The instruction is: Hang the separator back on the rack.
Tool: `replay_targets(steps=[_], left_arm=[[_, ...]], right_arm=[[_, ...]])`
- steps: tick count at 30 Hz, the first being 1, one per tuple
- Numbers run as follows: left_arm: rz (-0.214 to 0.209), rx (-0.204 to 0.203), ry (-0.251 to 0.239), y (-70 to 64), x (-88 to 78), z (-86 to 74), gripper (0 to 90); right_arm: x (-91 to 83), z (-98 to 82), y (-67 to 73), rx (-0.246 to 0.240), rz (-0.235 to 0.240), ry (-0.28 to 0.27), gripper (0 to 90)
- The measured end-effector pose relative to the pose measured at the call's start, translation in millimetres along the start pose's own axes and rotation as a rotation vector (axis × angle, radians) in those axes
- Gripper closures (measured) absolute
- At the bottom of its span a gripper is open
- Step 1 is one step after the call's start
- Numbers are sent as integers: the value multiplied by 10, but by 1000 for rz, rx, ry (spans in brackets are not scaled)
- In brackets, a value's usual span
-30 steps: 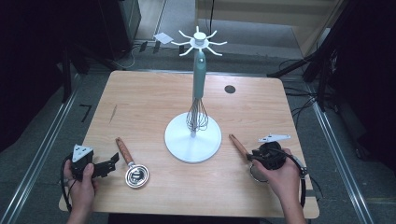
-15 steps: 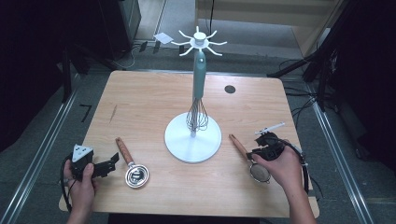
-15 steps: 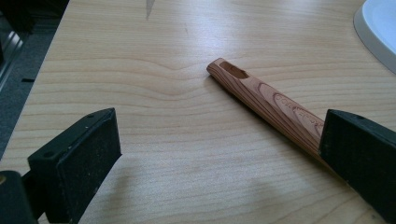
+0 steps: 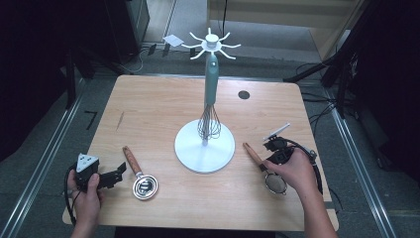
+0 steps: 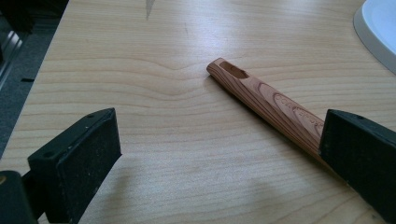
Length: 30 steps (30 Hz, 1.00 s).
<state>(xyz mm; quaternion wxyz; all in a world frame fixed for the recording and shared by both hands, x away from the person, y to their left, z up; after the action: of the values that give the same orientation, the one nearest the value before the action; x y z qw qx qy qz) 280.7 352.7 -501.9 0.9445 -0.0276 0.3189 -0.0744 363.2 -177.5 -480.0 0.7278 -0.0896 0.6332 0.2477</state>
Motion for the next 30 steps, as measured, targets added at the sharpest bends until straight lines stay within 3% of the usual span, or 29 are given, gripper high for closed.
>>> replay_targets(steps=[8, 13, 21, 25, 30], left_arm=[[0, -1, 0, 0, 0, 0, 0], [0, -1, 0, 0, 0, 0, 0], [0, 0, 0, 0, 0, 0, 0], [0, 0, 0, -1, 0, 0, 0], [1, 1, 1, -1, 0, 0, 0]], right_arm=[[63, 36, 10, 20, 11, 28, 686], [102, 45, 8, 57, 18, 53, 685], [117, 16, 32, 60, 6, 64, 708], [74, 3, 24, 46, -13, 5, 710], [-45, -22, 14, 56, -50, -107, 711]])
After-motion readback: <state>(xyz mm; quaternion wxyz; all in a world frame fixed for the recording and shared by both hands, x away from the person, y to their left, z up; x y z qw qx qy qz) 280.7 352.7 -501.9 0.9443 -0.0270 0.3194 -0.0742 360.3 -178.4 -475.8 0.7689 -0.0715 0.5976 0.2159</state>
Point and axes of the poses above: each handheld gripper's, and its own axes: x roughly forward along the jaws, z roughly out of its top, y roughly to its left, the point moved 3 cm from there along x, roughly forward along the jaws, and after that the axes turned 1 degree about y, right-handed, at the moved point
